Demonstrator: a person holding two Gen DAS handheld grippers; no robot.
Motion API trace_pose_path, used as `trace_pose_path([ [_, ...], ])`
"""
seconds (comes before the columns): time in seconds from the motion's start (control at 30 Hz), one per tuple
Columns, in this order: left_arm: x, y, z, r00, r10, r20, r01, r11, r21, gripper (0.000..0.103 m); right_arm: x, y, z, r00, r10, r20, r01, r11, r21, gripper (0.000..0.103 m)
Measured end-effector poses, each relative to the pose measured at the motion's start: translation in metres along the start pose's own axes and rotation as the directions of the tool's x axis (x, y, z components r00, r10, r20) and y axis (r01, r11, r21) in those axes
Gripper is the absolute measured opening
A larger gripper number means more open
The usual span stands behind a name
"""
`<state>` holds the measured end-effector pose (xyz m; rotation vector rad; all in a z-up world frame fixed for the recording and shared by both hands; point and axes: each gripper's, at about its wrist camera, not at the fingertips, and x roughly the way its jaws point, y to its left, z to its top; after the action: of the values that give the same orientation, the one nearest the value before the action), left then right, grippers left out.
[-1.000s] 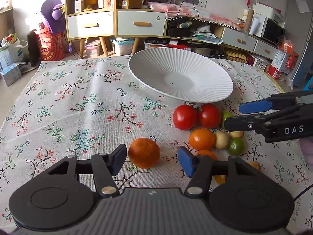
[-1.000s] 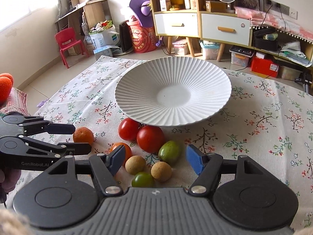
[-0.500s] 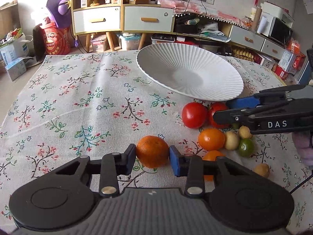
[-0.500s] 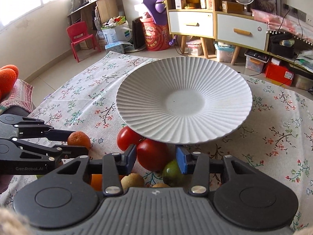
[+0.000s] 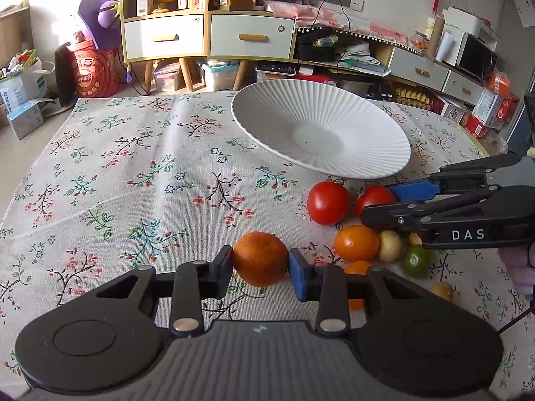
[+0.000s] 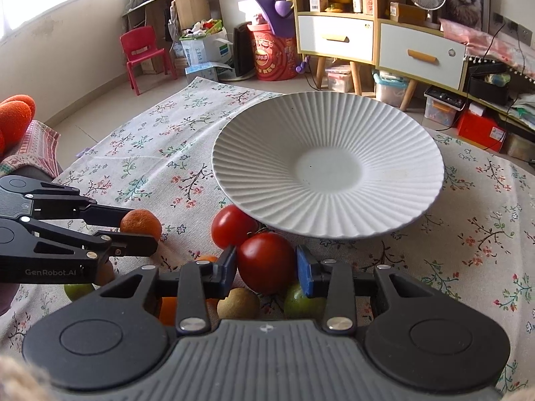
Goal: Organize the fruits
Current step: 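Carry the orange in the left gripper to the white bowl while the right carries the tomato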
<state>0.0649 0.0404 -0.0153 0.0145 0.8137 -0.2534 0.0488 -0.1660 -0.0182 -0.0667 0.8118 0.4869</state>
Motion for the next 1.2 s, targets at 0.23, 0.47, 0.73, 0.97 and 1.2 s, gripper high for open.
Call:
trace_pose_path([
  [0.23, -0.010, -0.008, 0.010, 0.999, -0.031, 0.038, 0.031, 0.999, 0.009, 0.028, -0.016, -0.002, 0.002, 1.000, -0.004, 0.002, 0.004, 0.999, 0.043, 0.034],
  [0.47, -0.017, -0.015, 0.016, 0.995, -0.055, 0.078, 0.054, 0.998, 0.022, 0.027, -0.031, -0.002, 0.007, 0.998, -0.013, 0.057, 0.009, 0.998, 0.066, 0.034],
  [0.73, -0.013, -0.014, 0.032, 0.990, -0.087, 0.109, 0.086, 0.996, 0.008, 0.028, -0.035, -0.009, 0.019, 0.992, -0.057, 0.111, 0.046, 0.994, 0.102, 0.034],
  [0.97, 0.017, -0.025, 0.054, 0.979, -0.146, 0.142, 0.140, 0.989, 0.053, 0.028, -0.021, -0.026, 0.031, 0.989, -0.114, 0.094, 0.098, 0.982, 0.160, 0.034],
  [1.2, 0.048, -0.027, 0.068, 0.971, -0.197, 0.137, 0.188, 0.979, 0.077, 0.028, 0.001, -0.041, 0.043, 0.988, -0.143, 0.057, 0.128, 0.969, 0.212, 0.034],
])
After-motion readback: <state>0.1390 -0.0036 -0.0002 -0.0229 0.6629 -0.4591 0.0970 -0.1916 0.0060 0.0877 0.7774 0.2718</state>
